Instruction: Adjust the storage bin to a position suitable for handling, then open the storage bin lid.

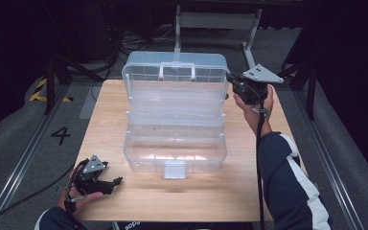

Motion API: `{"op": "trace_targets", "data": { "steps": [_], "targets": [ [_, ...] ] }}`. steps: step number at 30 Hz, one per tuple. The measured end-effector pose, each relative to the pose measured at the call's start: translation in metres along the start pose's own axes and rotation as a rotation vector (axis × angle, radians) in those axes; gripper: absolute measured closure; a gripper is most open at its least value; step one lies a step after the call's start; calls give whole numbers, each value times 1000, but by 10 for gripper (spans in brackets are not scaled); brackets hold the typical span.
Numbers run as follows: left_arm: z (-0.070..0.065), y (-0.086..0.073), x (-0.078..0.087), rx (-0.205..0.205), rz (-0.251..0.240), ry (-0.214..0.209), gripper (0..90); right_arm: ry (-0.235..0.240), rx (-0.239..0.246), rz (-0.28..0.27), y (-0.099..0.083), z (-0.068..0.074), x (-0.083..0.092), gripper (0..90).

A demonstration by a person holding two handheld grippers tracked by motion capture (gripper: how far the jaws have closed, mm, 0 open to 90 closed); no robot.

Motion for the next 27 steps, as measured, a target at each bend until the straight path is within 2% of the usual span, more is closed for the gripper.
{"op": "trace_targets", "data": {
  "steps": [10,27],
  "targets": [
    [0,0,1,0,0,9,169,21,-19,20,2,-7,-9,835],
    [0,0,0,0,1,2,166,22,-54,32,1,-16,-28,835]
  ]
}}
Point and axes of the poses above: each handheld gripper's, and its own axes: x roughly backward along the jaws, y roughly out of its top, z roughly to its left, the point moved 5 cm from there along -x, roughly forward along the jaws
